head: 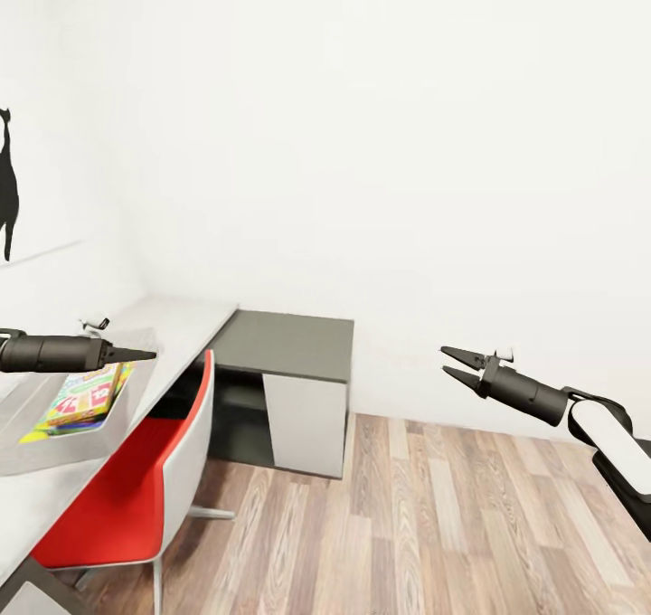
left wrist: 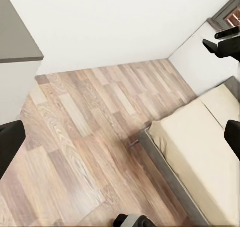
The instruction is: Put all the toys in the child's room - the three board games (two on the bed and one on the table), the two jigsaw puzzles on the table, and the tennis ball on the table - inside the toy box on the table in the child's room.
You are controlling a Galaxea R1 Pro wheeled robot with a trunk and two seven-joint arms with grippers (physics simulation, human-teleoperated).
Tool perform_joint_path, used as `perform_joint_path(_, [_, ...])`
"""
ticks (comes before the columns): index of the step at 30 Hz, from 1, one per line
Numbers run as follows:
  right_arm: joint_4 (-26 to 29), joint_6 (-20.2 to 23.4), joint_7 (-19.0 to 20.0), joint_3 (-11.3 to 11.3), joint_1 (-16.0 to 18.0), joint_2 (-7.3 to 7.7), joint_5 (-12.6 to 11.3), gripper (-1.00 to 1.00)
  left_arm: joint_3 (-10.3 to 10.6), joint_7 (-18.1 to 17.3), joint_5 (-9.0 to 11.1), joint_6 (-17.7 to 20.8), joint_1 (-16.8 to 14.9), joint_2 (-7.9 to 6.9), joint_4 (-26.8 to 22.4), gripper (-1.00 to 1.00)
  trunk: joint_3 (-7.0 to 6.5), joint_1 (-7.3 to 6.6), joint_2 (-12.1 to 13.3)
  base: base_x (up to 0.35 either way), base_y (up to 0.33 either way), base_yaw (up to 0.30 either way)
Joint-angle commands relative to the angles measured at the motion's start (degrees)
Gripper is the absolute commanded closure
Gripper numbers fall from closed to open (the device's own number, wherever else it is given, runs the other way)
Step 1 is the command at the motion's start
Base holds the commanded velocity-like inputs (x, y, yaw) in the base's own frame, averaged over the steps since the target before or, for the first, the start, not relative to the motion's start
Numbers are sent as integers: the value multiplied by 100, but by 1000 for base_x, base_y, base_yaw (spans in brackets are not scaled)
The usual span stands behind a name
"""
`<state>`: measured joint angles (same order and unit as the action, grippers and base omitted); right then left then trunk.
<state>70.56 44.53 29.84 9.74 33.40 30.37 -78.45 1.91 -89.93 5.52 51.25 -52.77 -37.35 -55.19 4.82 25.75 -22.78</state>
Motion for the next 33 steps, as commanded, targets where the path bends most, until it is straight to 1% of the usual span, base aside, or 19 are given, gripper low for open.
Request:
perform_joint_path(1, [-6,12,13,11,9,4,-12,-100,20,-7,28,61,-5,-8,-1,-100,9,3,-14,-136,-132,-274])
perform_joint_path(10, [-7,12,13,12,11,-1,-10,-100,20,-7,33,61,-5,-1,-1,-100,-32,3,-14,-136,-133,-274])
perform_joint_path(12, [-7,12,13,13,10,-3,24,-100,24,-7,30,61,-5,2,-1,-100,-41,3,-14,-113,-121,-274])
perform_joint_path(14, [-7,12,9,16,9,-10,112,-100,26,-7,31,65,-5,7,-1,-100,-50,3,-14,-60,-70,-274])
perform_joint_path(19, [-4,9,-9,21,10,-64,433,-100,34,-7,29,79,30,62,3,-100,-73,3,-14,-22,-25,-274])
perform_joint_path(22, [0,-31,-120,57,9,-101,710,-100,51,-7,28,84,156,116,82,-100,-86,3,-14,-5,-6,-250])
perform_joint_path(23, [-7,-66,-249,84,10,-149,887,-100,54,-7,25,82,197,170,142,-100,-88,3,-14,-2,-3,-142])
perform_joint_path(25, [-43,-100,-479,121,10,-256,1123,-100,54,103,23,81,229,252,229,-100,-91,3,-14,-2,-2,-102])
perform_joint_path(26, [-105,-116,-790,151,12,-427,1409,-100,55,321,21,75,252,357,346,-100,-92,3,-14,-1,-1,-58])
perform_joint_path(27, [-190,-122,-1150,173,14,-647,1720,-100,55,605,20,58,267,471,484,-100,-92,3,-14,-1,-1,-37])
perform_joint_path(28, [-246,-125,-1344,183,15,-778,1886,-100,55,765,20,45,272,531,563,-100,-93,3,-14,0,-1,-30])
perform_joint_path(29, [-425,-129,-1767,200,16,-1120,2289,-100,55,1150,20,4,282,672,757,-100,-93,3,-14,0,0,-19])
perform_joint_path(30, [-538,-133,-1966,208,16,-1301,2505,-100,55,1342,19,-19,286,744,864,-100,-93,3,-14,0,0,-15])
perform_joint_path(31, [-799,-142,-2320,219,17,-1668,2972,-100,52,1734,19,-82,292,890,1095,-100,-94,3,-14,0,0,-10])
perform_joint_path(32, [-946,-150,-2474,221,15,-1848,3220,-100,51,1934,19,-125,294,962,1221,-100,-94,3,-14,0,0,-8])
perform_joint_path(33, [-1264,-186,-2716,221,13,-2198,3743,-100,47,2336,21,-239,297,1095,1506,-100,-94,3,-14,0,0,-5])
